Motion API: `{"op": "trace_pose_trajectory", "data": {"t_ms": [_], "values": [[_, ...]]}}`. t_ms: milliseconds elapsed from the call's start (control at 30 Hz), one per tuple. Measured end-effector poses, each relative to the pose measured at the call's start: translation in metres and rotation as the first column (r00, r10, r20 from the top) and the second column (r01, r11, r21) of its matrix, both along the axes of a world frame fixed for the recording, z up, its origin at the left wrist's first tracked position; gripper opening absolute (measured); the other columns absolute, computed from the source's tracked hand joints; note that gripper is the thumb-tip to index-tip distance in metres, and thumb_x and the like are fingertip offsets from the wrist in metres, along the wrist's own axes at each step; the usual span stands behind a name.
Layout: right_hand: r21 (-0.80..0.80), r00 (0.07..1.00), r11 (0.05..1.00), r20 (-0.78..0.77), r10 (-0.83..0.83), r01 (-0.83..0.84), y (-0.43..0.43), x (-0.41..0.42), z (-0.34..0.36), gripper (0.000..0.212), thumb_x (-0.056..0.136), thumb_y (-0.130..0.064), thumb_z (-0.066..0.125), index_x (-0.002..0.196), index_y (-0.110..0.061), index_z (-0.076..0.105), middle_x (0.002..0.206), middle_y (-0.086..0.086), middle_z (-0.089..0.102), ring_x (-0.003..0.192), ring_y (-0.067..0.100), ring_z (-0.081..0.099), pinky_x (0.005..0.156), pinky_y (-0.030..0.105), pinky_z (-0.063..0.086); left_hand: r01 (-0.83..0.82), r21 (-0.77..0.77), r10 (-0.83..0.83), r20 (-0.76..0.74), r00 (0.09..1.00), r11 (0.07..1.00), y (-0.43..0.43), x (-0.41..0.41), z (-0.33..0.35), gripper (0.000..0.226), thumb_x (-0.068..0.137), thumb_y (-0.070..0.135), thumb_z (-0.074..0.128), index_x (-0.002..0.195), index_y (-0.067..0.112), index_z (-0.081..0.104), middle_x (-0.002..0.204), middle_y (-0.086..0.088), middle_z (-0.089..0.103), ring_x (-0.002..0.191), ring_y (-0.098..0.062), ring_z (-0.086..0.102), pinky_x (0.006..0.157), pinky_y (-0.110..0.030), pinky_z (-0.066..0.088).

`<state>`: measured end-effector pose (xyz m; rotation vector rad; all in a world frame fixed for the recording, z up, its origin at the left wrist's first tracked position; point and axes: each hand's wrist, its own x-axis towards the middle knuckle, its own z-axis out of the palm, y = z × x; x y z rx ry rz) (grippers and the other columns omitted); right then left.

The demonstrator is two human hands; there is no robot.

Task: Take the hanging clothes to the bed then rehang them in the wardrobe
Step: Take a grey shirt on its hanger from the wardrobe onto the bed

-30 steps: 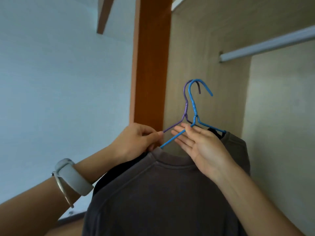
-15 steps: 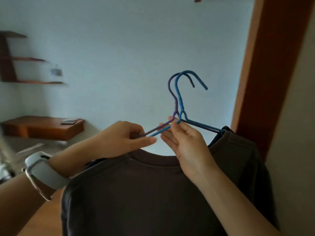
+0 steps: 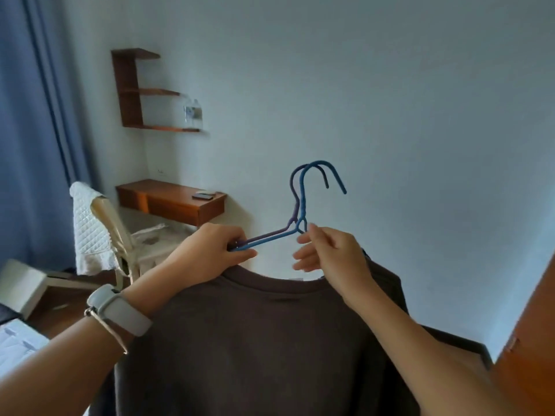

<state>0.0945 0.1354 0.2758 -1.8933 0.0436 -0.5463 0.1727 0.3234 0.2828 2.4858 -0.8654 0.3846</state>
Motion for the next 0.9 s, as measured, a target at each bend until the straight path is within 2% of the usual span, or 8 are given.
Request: {"op": "trace_pose_trajectory", "data": {"t_ms": [133, 267, 400, 500, 567, 667, 767, 900], "values": [[-0.254, 0.981, 0.953, 0.141, -0.134, 0.167, -0.045, 0.059, 0.003, 0.010, 0.088, -0.026, 0.057, 0.091, -0.018, 0.063, 0.078, -0.009, 0.062, 0.071, 0.004, 0.059, 0.069, 0.015, 0.046, -0.028, -0.026, 0.027, -0.011, 1.000, 0.999, -0.001, 0.065, -0.007, 0.020, 0.080, 0.042, 0.063, 0.085, 0.022, 0.065, 0.071, 0.002, 0.063, 0.065, -0.016, 0.059, 0.059, -0.030, 0.047], [-0.498, 0.998, 0.865, 0.018, -0.064, 0.064, -0.069, 0.124, -0.006, 0.044, 0.085, -0.028, 0.063, 0.126, -0.023, 0.049, 0.119, -0.007, 0.049, 0.111, 0.006, 0.045, 0.093, 0.017, 0.034, -0.034, -0.073, 0.033, -0.017, 0.999, 0.997, -0.011, 0.120, -0.012, 0.016, 0.080, 0.040, 0.064, 0.082, 0.023, 0.063, 0.067, 0.003, 0.061, 0.060, -0.016, 0.056, 0.056, -0.030, 0.043], [-0.628, 0.996, 0.778, -0.070, -0.062, 0.004, -0.080, 0.189, -0.025, 0.045, 0.090, -0.029, 0.054, 0.134, -0.022, 0.044, 0.135, -0.001, 0.049, 0.124, 0.015, 0.044, 0.102, 0.027, 0.035, -0.068, -0.110, 0.065, -0.031, 0.997, 0.992, -0.024, 0.167, -0.019, 0.014, 0.079, 0.037, 0.066, 0.077, 0.024, 0.062, 0.065, 0.001, 0.061, 0.061, -0.018, 0.056, 0.055, -0.030, 0.041], [-0.687, 0.996, 0.725, -0.028, -0.080, 0.039, -0.097, 0.237, -0.033, 0.034, 0.094, -0.030, 0.047, 0.125, -0.017, 0.053, 0.117, 0.003, 0.061, 0.110, 0.020, 0.053, 0.098, 0.032, 0.038, -0.090, -0.160, 0.086, -0.029, 0.996, 0.983, -0.032, 0.206, -0.030, 0.013, 0.076, 0.036, 0.070, 0.074, 0.026, 0.063, 0.063, -0.001, 0.062, 0.063, -0.022, 0.059, 0.057, -0.031, 0.043], [-0.755, 0.997, 0.653, 0.022, -0.069, 0.062, -0.111, 0.269, -0.039, 0.029, 0.095, -0.032, 0.042, 0.107, -0.013, 0.061, 0.088, 0.001, 0.065, 0.088, 0.021, 0.057, 0.099, 0.034, 0.037, -0.103, -0.185, 0.101, -0.020, 0.995, 0.977, -0.037, 0.231, -0.039, 0.014, 0.075, 0.034, 0.072, 0.074, 0.021, 0.066, 0.064, -0.004, 0.063, 0.062, -0.024, 0.059, 0.057, -0.032, 0.043], [-0.788, 1.000, 0.615, 0.009, -0.011, 0.014, -0.134, 0.327, -0.055, 0.029, 0.096, -0.034, 0.039, 0.078, -0.014, 0.050, 0.060, -0.012, 0.042, 0.058, 0.012, 0.043, 0.104, 0.028, 0.028, -0.129, -0.198, 0.123, -0.040, 0.992, 0.972, -0.051, 0.277, -0.055, 0.016, 0.073, 0.033, 0.073, 0.074, 0.017, 0.070, 0.063, -0.005, 0.065, 0.061, -0.023, 0.058, 0.058, -0.036, 0.045], [-0.768, 0.997, 0.639, 0.016, 0.077, -0.037, -0.151, 0.391, -0.069, 0.037, 0.095, -0.036, 0.042, 0.061, -0.025, 0.032, 0.055, -0.010, 0.037, 0.052, 0.010, 0.037, 0.057, 0.022, 0.036, -0.167, -0.178, 0.158, -0.065, 0.985, 0.970, -0.066, 0.326, -0.067, 0.014, 0.072, 0.035, 0.073, 0.065, 0.033, 0.061, 0.058, 0.008, 0.059, 0.054, -0.007, 0.054, 0.053, -0.023, 0.039], [-0.778, 0.975, 0.623, 0.064, 0.214, -0.085, -0.162, 0.484, -0.075, 0.034, 0.093, -0.035, 0.045, 0.063, -0.023, 0.033, 0.052, -0.014, 0.032, 0.047, 0.003, 0.033, 0.050, 0.017, 0.020, -0.313, -0.188, 0.299, -0.098, 0.949, 0.931, -0.076, 0.388, -0.077, 0.025, 0.071, 0.038, 0.073, 0.059, 0.044, 0.051, 0.051, 0.011, 0.054, 0.062, 0.000, 0.053, 0.055, -0.024, 0.038]]}}
